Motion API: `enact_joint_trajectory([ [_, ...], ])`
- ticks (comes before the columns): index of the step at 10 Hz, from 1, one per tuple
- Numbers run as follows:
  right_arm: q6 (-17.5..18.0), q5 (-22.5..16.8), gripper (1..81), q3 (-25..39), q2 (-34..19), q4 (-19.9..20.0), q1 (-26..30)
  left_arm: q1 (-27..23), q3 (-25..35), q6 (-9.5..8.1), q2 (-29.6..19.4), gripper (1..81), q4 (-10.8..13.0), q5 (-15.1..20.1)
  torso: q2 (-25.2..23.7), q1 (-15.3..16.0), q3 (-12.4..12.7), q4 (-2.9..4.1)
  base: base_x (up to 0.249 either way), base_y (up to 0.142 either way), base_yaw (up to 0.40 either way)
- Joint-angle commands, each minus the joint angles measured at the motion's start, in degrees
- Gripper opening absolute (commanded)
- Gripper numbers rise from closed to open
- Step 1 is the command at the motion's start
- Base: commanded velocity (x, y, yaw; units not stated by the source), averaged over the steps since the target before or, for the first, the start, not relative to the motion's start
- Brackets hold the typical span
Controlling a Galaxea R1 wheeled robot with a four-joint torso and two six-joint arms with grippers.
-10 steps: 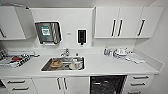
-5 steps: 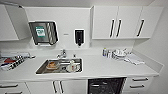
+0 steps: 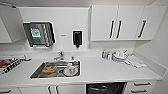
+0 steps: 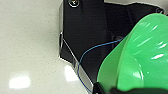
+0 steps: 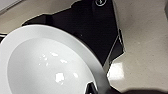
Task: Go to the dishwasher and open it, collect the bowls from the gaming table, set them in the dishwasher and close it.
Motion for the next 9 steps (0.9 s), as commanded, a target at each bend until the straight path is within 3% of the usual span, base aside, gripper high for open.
enact_joint_trajectory([
  [1,0.0,-2.7,1.0,0.4,-1.2,-0.5,2.1,-2.1,-0.1,-0.11,-0.7,1.0,0.5,2.5,0.0,0.0,0.0,0.00,0.140,-0.064,0.000],
  [9,0.8,-3.0,1.0,0.7,-2.0,-0.4,2.2,-2.1,0.3,-0.64,-1.0,1.0,0.3,2.2,0.0,0.0,0.0,0.00,0.013,-0.008,0.000],
])
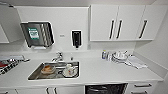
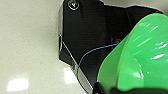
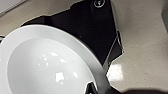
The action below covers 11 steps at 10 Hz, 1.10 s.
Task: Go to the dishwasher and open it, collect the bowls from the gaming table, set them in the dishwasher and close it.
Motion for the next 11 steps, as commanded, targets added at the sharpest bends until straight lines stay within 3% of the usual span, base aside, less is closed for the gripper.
enact_joint_trajectory([
  [1,0.1,-2.7,1.0,0.8,-2.1,-0.4,1.9,-1.8,1.1,-0.28,-1.8,1.0,0.2,2.4,0.0,0.0,0.0,0.00,0.000,0.000,0.000],
  [7,0.3,-2.3,1.0,3.9,-6.2,-0.3,2.0,-0.9,22.4,-0.28,-17.8,1.0,-0.2,0.4,0.0,0.0,0.0,0.00,0.000,0.000,0.000],
  [10,0.4,-2.2,1.0,3.9,-7.0,-0.2,2.3,1.1,27.0,-0.28,-24.9,1.0,0.0,-0.9,0.0,0.0,0.0,0.00,0.000,0.000,0.000],
  [11,0.4,-2.2,1.0,4.1,-7.1,-0.2,2.3,2.1,27.5,-0.45,-27.3,1.0,-0.3,-4.0,0.0,0.0,0.0,0.00,0.000,0.000,0.000],
])
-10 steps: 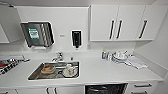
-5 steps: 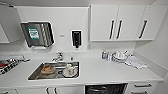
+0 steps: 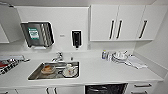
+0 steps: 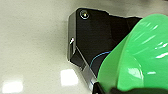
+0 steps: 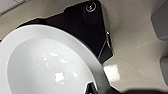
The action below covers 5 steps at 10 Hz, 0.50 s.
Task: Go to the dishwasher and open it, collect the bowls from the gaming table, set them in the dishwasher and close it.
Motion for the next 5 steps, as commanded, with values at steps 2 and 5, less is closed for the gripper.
enact_joint_trajectory([
  [2,0.2,-2.5,1.0,1.2,-2.4,-0.3,2.4,1.2,6.9,-3.68,-10.5,1.0,0.3,-3.7,0.0,0.0,0.0,0.00,0.000,0.000,0.000],
  [5,0.2,-2.4,1.0,3.0,-3.1,-0.4,2.5,-3.0,19.2,-5.09,-17.9,1.0,0.6,-4.9,0.0,0.0,-5.6,0.00,0.000,0.000,0.000],
])
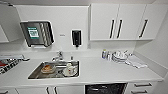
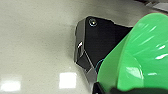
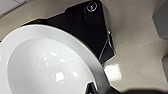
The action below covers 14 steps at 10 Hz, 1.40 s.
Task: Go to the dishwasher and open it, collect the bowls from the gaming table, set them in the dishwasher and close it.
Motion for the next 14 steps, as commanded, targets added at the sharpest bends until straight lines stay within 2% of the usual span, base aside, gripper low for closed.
enact_joint_trajectory([
  [1,0.0,-2.6,1.0,2.0,-2.7,-0.4,2.2,-6.9,12.3,-1.81,-10.0,1.0,0.2,0.9,0.0,0.0,-5.3,0.00,0.000,0.000,0.000],
  [3,-0.1,-2.6,1.0,2.8,-2.9,-0.5,2.3,-13.6,18.6,-3.48,-14.1,1.0,0.1,3.2,0.0,0.0,-8.7,0.00,0.000,0.000,0.000],
  [4,-0.1,-2.6,1.0,3.2,-3.0,-0.6,2.3,-15.9,22.9,-3.83,-17.3,1.0,0.3,5.4,0.0,0.0,-10.7,0.00,0.000,0.000,0.000],
  [5,-0.1,-2.6,1.0,3.2,-3.1,-0.6,2.1,-17.0,25.4,-3.83,-20.0,1.0,0.7,5.3,0.0,0.0,-12.6,0.00,0.000,0.000,0.000],
  [6,-0.1,-2.5,1.0,3.3,-3.1,-0.7,2.2,-18.3,26.1,-3.92,-21.8,1.0,0.0,5.2,0.0,0.0,-14.4,0.00,0.000,0.000,0.000],
  [7,-0.2,-2.5,1.0,3.4,-3.1,-0.7,2.3,-20.6,26.5,-4.88,-22.8,1.0,0.0,6.0,0.1,0.0,-16.3,0.00,0.000,0.000,0.000],
  [8,-0.2,-2.5,1.0,3.8,-3.1,-0.7,2.4,-23.9,27.3,-5.93,-23.0,1.0,0.1,9.1,0.1,0.0,-18.3,0.00,0.000,0.000,0.000],
  [10,-0.2,-2.6,1.0,4.1,-3.2,-0.8,2.7,-33.5,30.2,-8.57,-23.3,1.0,0.0,17.5,0.1,0.1,-22.2,0.00,0.000,0.000,0.000],
  [11,-0.2,-2.6,1.0,4.1,-3.2,-0.8,2.7,-38.0,32.3,-9.10,-23.7,1.0,0.0,20.6,0.1,0.1,-24.1,0.00,0.000,0.000,0.000],
  [13,-0.2,-2.5,1.0,4.4,-3.2,-0.8,2.9,-48.2,36.7,-9.98,-22.9,1.0,-0.3,30.4,0.1,0.1,-28.0,0.00,0.000,0.000,0.000],
  [14,-0.2,-2.6,1.0,4.6,-3.2,-0.8,3.0,-53.1,38.1,-10.24,-21.8,1.0,-0.6,34.8,0.2,0.1,-24.3,0.00,0.000,0.000,0.000],
])
